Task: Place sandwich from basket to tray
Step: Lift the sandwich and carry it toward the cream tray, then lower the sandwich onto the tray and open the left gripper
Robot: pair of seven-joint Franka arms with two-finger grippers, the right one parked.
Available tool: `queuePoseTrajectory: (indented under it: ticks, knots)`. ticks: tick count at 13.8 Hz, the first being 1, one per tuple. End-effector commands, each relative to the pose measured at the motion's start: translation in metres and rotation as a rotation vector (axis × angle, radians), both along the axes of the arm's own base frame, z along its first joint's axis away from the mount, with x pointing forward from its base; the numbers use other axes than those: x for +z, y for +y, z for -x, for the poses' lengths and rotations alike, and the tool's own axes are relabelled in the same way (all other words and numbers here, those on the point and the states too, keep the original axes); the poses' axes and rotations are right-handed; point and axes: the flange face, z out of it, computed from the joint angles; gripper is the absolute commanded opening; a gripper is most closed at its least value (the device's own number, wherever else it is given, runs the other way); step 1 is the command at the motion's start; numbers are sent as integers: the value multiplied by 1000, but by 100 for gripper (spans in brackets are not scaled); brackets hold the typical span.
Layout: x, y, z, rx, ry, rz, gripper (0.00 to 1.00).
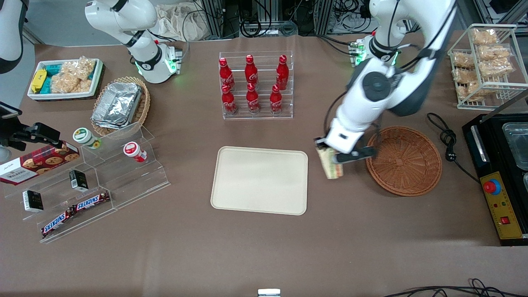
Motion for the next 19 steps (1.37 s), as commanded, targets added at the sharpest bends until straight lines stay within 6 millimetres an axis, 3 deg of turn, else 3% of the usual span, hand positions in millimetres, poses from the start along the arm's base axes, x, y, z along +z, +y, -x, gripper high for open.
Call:
queuePoseTrajectory:
  ticks: [1, 4, 7, 8, 9, 12, 13, 15, 19]
  knots:
    - [-54, -37, -2, -137, -58, 5, 0]
    - [-94, -48, -13, -209, -76, -18, 3]
    - [-116, -62, -33, -230, -88, -12, 23]
    - [-124, -68, -35, -239, -84, -10, 35]
    - [-129, -71, -36, -237, -81, -7, 62]
    - [-128, -71, -37, -209, -85, -8, 90]
    - [-122, -67, -41, -172, -90, -5, 99]
    - [-75, -52, -50, -87, -143, -6, 99]
    - [13, 20, -77, 71, -187, -76, 99]
